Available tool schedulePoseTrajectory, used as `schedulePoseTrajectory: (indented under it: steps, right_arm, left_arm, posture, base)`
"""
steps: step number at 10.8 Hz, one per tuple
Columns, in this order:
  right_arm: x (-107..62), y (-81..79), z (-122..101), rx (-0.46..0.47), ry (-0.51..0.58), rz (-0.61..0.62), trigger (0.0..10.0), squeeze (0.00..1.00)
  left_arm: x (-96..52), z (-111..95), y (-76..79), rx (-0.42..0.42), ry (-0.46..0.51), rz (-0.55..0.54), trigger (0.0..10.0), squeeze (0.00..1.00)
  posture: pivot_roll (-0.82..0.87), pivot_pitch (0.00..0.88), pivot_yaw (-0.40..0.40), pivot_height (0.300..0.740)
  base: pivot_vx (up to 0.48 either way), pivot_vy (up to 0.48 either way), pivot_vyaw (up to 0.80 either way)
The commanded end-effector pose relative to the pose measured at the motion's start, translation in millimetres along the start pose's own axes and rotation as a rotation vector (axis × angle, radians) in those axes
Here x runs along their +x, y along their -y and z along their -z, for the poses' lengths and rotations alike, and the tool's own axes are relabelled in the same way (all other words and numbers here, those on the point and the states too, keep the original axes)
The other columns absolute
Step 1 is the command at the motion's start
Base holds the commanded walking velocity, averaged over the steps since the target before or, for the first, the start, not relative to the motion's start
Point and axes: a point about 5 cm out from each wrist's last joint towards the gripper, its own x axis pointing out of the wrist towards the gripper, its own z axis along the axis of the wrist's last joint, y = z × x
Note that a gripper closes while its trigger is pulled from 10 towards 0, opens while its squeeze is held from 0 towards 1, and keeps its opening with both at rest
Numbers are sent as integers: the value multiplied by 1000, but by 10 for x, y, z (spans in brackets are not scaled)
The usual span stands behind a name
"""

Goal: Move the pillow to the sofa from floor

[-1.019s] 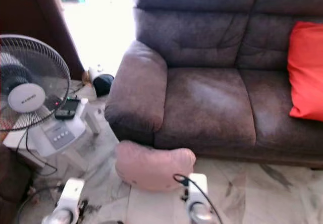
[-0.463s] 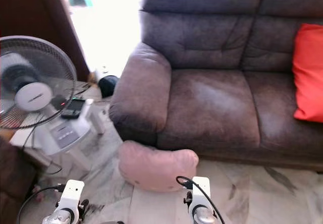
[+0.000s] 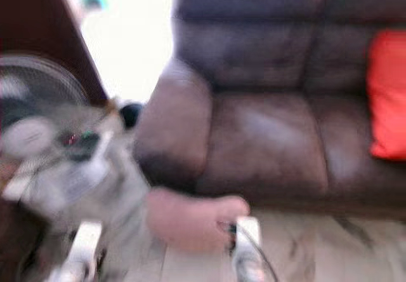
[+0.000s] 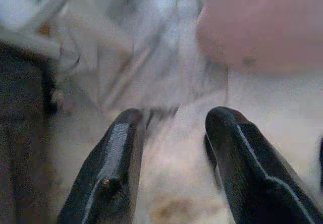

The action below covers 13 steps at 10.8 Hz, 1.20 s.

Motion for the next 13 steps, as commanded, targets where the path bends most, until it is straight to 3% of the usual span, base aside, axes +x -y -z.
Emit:
schedulePoseTrajectory:
  steps: [1,4,11,13]
  right_arm:
    - [4,-10,-32,10,13,3,10000,0]
    - [5,0,-24,5,6,1,10000,0]
    - [3,25,-14,4,9,-8,10000,0]
    - [2,39,-2,13,4,-7,10000,0]
  left_arm:
    - [-32,129,-38,2,-47,-12,10000,0]
    - [-33,129,-47,3,-44,-15,10000,0]
    - [-21,85,-32,-11,-29,-19,10000,0]
    - [-24,97,-41,-12,-35,-21,10000,0]
  posture:
    - [50,79,-11,740]
    - [50,80,-11,740]
    - [46,40,-10,740]
    - [47,36,-10,740]
  base:
    - [255,0,0]
    - [252,0,0]
    - [0,0,0]
    - [0,249,-234]
